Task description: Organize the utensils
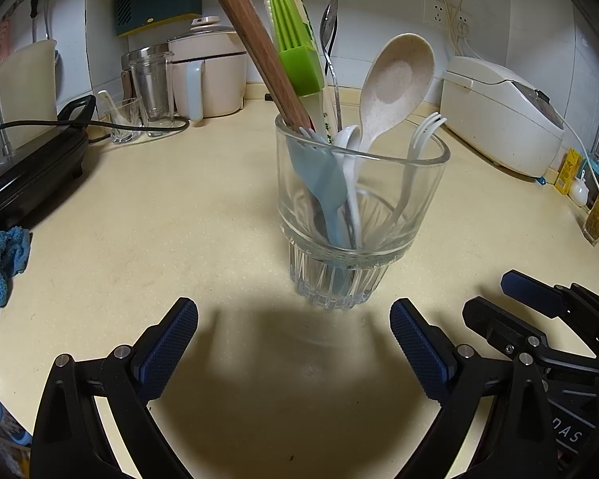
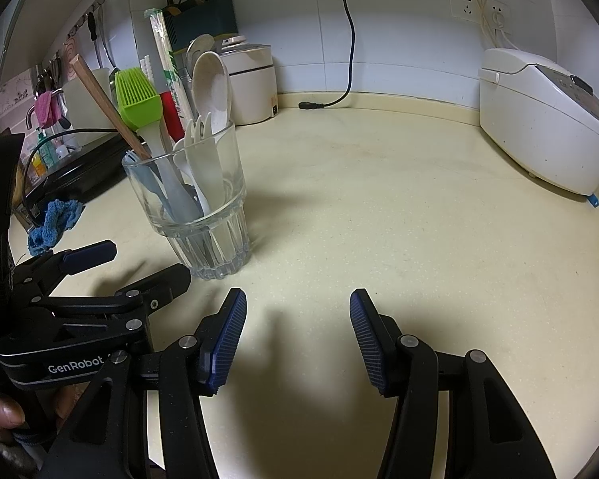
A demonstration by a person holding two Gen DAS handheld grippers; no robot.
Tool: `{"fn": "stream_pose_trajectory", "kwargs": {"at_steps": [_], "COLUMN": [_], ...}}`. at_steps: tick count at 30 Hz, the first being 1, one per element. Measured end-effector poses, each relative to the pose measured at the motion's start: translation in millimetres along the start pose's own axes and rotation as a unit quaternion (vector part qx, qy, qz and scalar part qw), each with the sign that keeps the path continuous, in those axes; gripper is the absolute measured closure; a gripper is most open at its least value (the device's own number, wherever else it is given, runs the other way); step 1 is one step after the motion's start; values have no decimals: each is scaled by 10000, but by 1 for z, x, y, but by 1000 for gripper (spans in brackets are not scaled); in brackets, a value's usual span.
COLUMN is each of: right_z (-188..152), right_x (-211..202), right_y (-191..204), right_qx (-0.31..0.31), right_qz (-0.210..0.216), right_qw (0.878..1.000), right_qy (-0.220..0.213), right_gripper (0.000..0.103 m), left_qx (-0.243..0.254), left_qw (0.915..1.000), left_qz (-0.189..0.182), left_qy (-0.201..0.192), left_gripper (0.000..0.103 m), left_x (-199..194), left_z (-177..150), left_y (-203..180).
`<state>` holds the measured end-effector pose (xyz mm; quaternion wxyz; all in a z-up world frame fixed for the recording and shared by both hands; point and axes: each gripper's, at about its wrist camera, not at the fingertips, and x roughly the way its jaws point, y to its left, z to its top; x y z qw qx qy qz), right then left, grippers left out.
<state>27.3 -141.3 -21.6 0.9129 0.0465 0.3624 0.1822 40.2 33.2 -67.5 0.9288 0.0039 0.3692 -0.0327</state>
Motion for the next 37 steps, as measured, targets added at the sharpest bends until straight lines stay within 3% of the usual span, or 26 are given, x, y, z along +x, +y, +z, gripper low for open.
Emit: {"fn": "stream_pose_trajectory", "kwargs": {"at_steps": [26, 37], "right_z": [-1, -2], "right_x": [0, 1], "right_y": [1, 0], "right_qx": [-18, -31], "right_qz": [-5, -9], "right_qw": [10000, 10000], "right_qy": [1, 23], "right_gripper": [48, 48], "left_qx": [-43, 120], "left_qw": [10000, 9997], "left_qz": [3, -113], "left_qy": [-81, -178], "left_gripper": [5, 13], "left_x": [-5, -9], "left_z": [4, 2], "left_y": [5, -3]}}
